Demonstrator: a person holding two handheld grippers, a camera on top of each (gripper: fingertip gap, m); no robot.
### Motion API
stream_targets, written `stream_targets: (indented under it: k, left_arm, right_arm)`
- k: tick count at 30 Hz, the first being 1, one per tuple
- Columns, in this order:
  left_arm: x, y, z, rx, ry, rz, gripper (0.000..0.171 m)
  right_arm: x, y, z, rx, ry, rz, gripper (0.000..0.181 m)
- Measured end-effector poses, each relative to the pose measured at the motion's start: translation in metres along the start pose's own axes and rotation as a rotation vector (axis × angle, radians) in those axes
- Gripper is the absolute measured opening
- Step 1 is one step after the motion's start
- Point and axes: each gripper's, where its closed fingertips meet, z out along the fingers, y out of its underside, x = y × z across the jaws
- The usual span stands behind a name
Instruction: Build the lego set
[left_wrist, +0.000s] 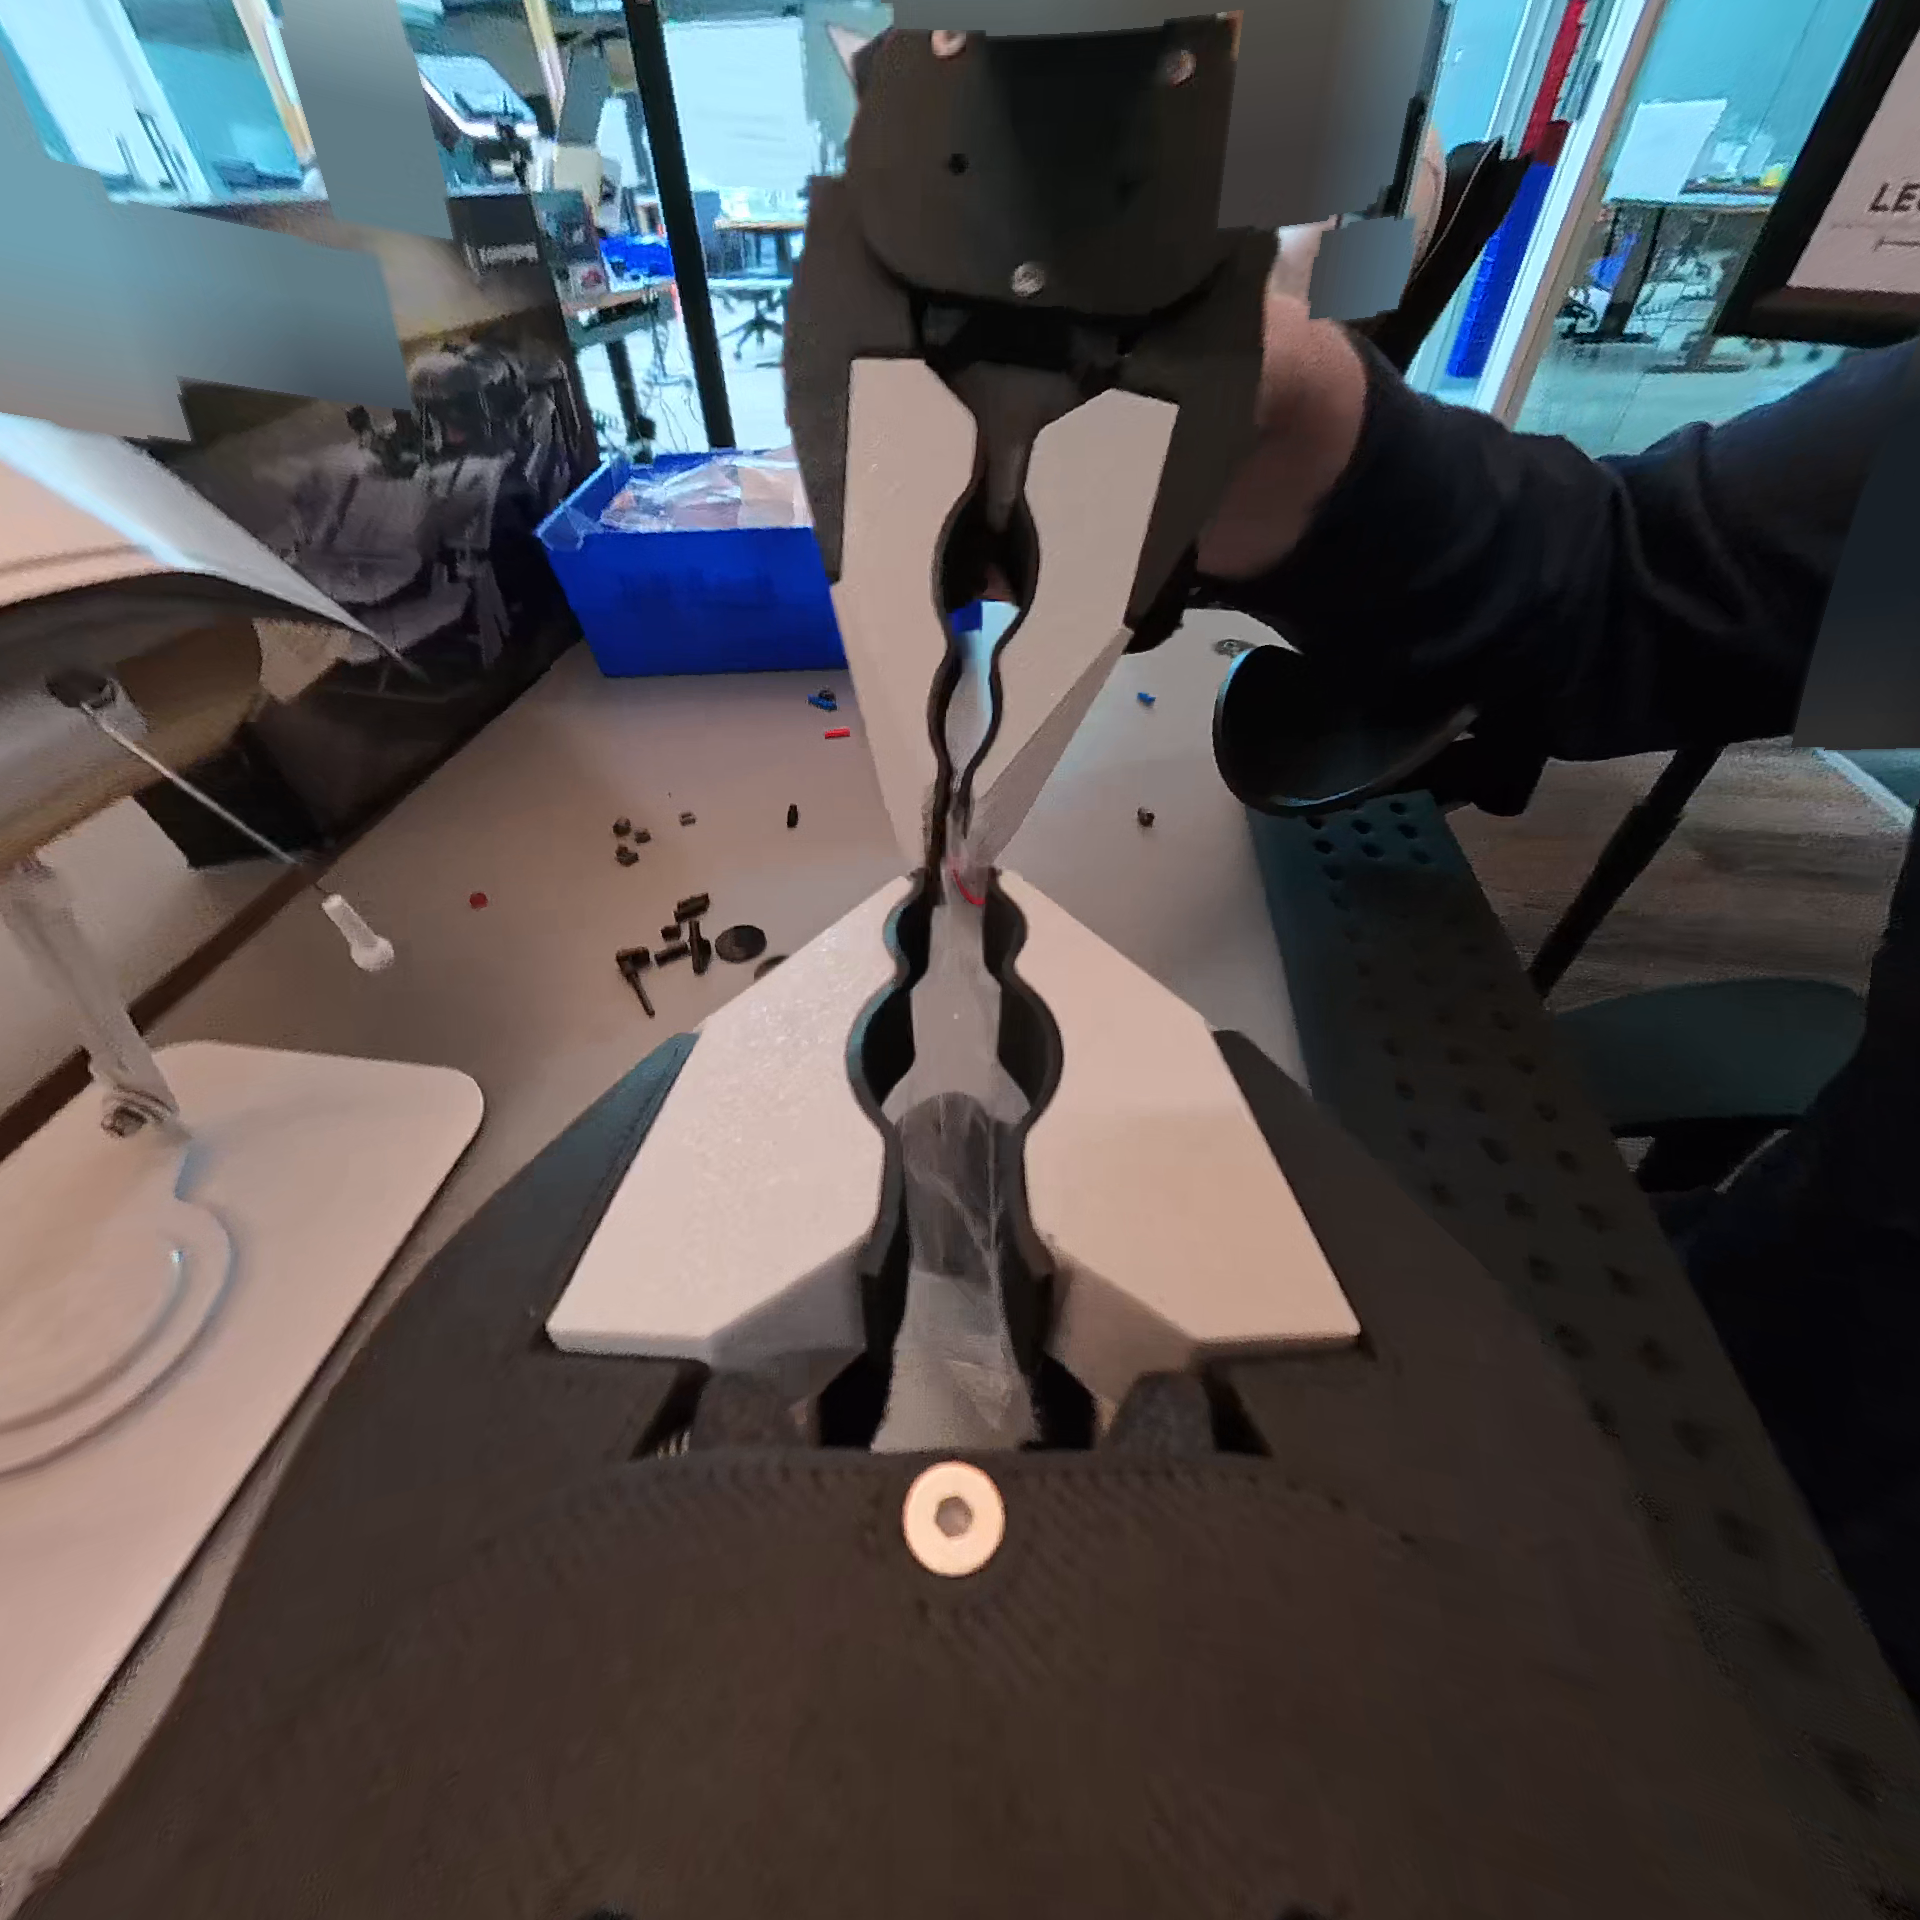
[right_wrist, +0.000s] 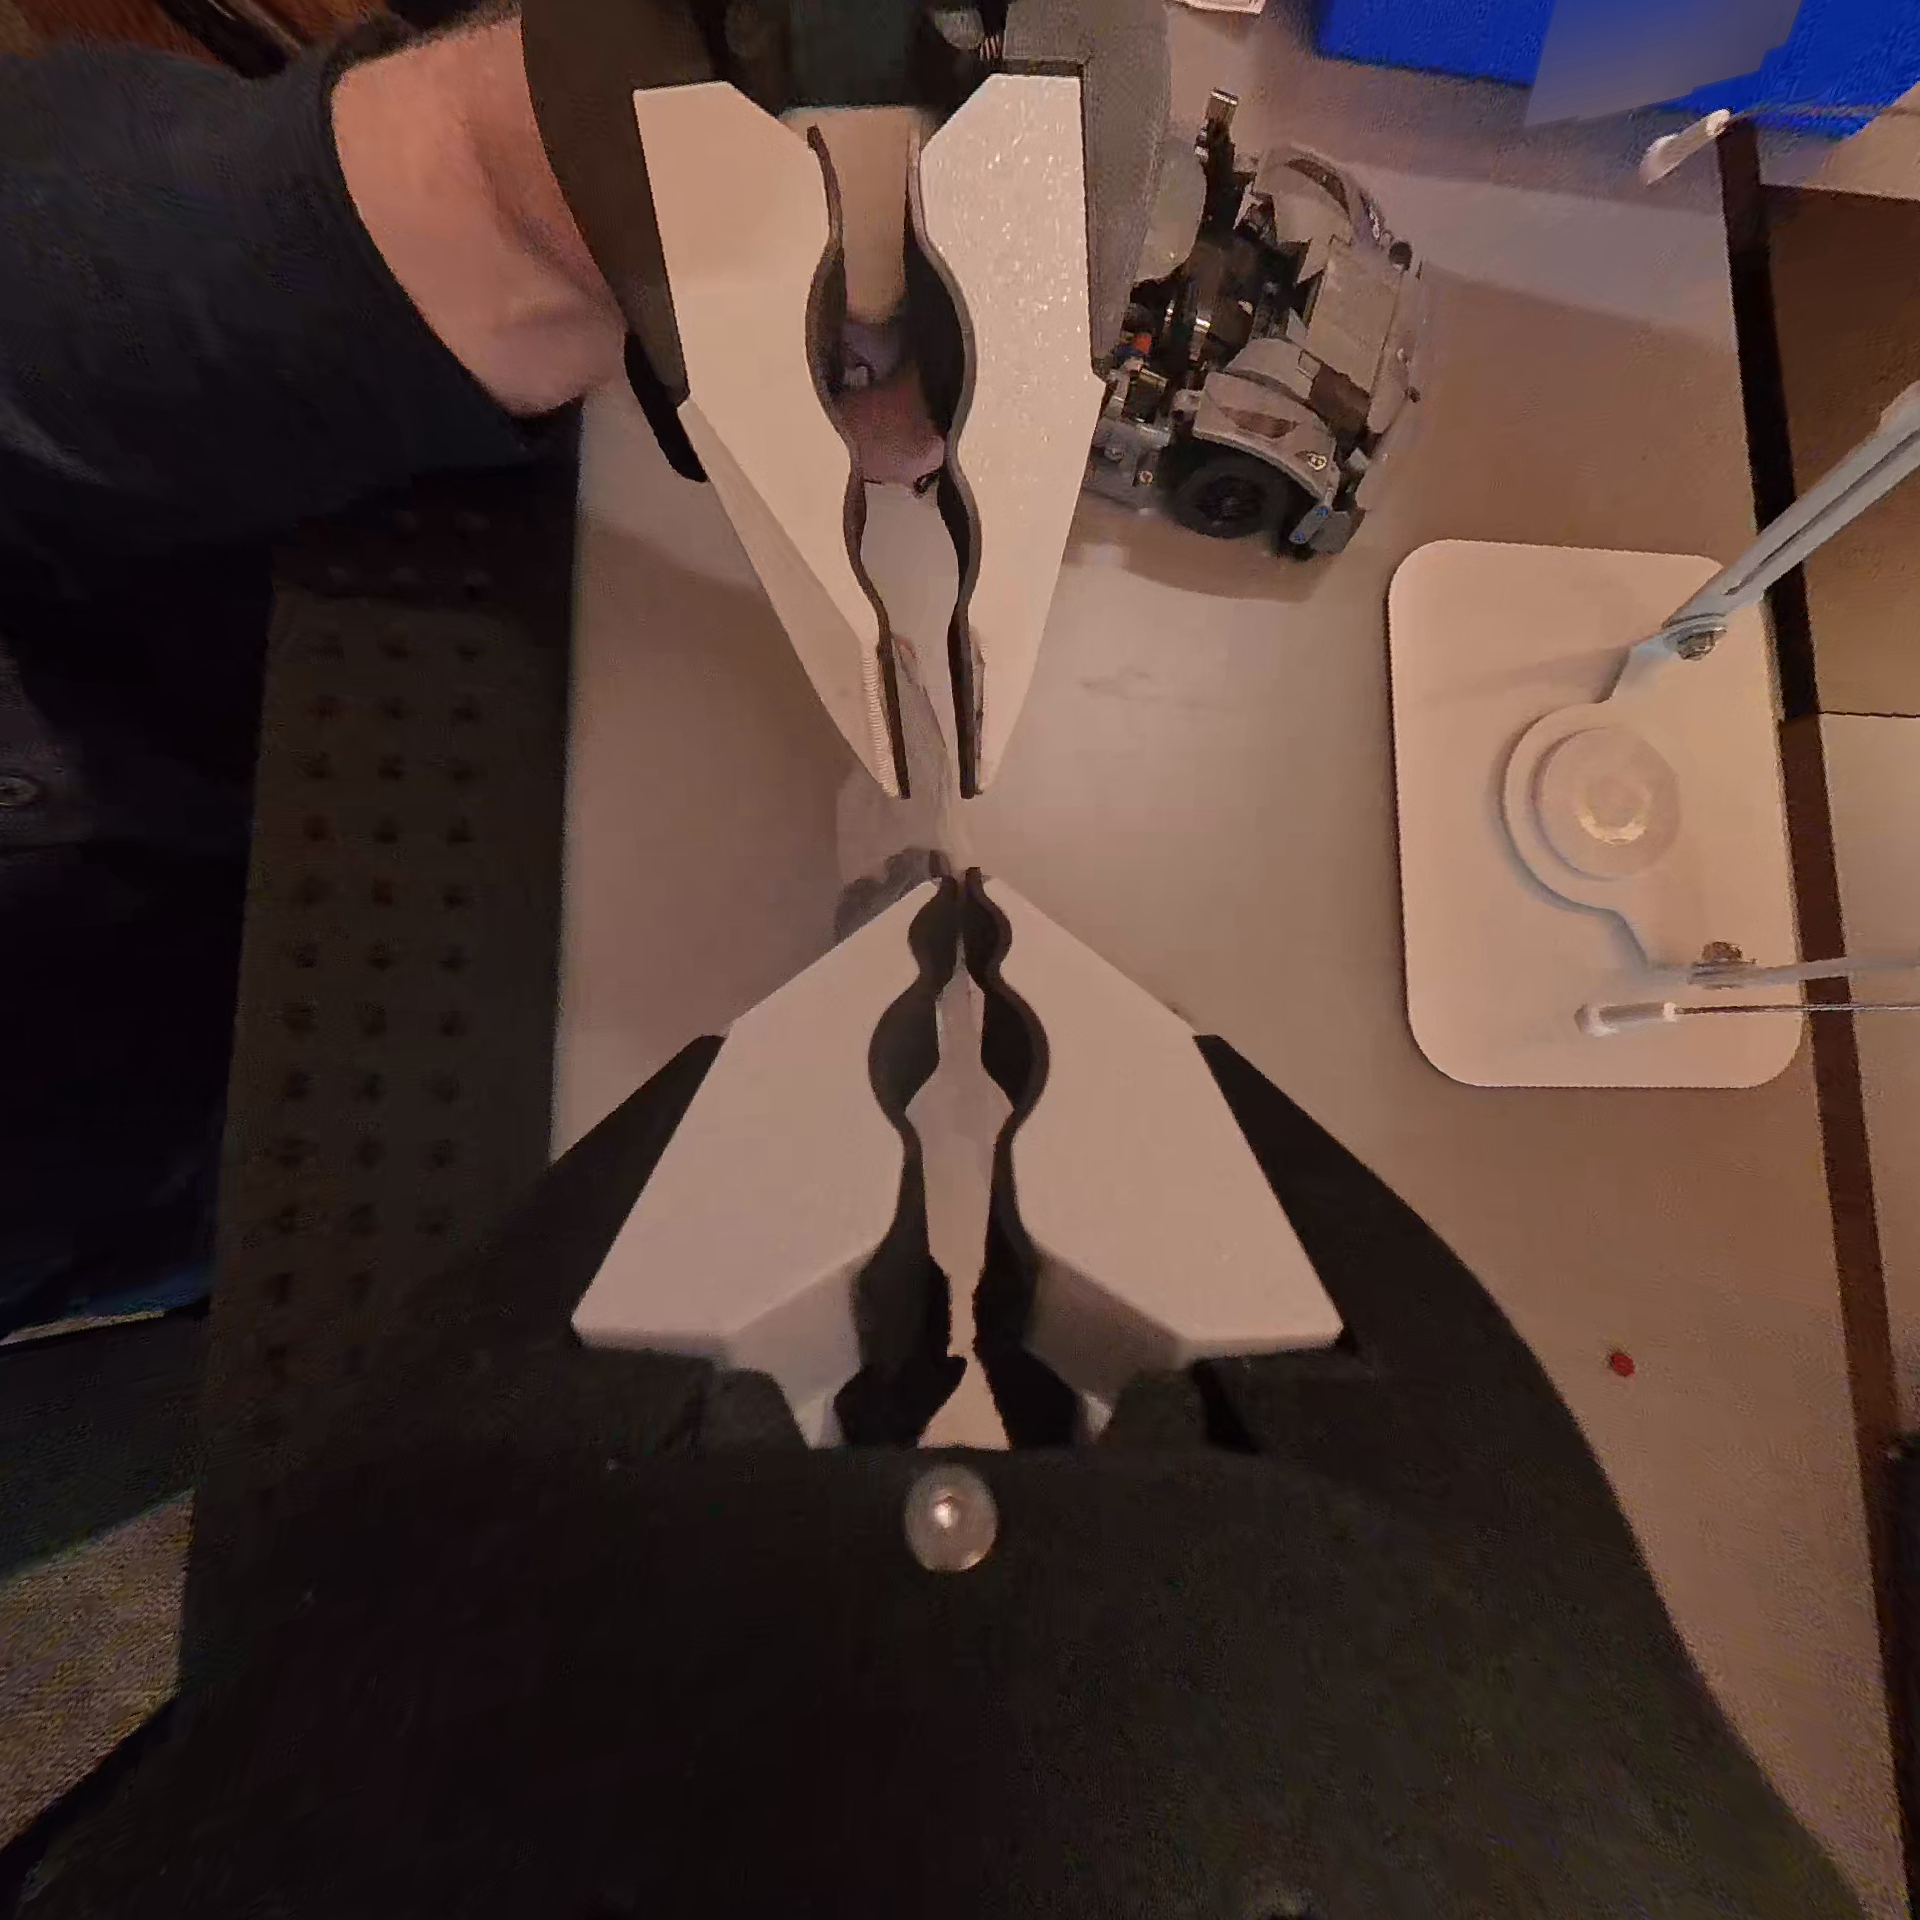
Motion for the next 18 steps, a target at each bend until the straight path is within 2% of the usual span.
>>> stream_targets:
  k: [5, 8, 13, 15, 18]
  left_arm:
    - [-0.002, 0.005, 0.005, -0.033, -0.019, 0.017, 0.0]
    - [-0.004, 0.008, 0.006, -0.051, -0.024, 0.001, 0.0]
    - [-0.006, 0.009, 0.003, -0.044, -0.011, -0.046, 0.0]
    - [-0.007, 0.007, 0.0, -0.029, -0.015, -0.049, 0.0]
    - [-0.006, 0.007, 0.001, -0.03, -0.001, -0.06, 0.0]
  right_arm:
    - [-0.001, 0.003, -0.001, 0.021, -0.03, 0.005, 0.0]
    - [0.002, 0.007, -0.002, 0.002, -0.011, -0.02, 0.013]
    - [0.005, 0.017, -0.003, -0.036, 0.003, -0.029, 0.01]
    - [0.005, 0.018, -0.003, -0.026, 0.004, -0.038, 0.0]
    - [0.005, 0.02, -0.002, -0.035, 0.002, -0.036, 0.0]
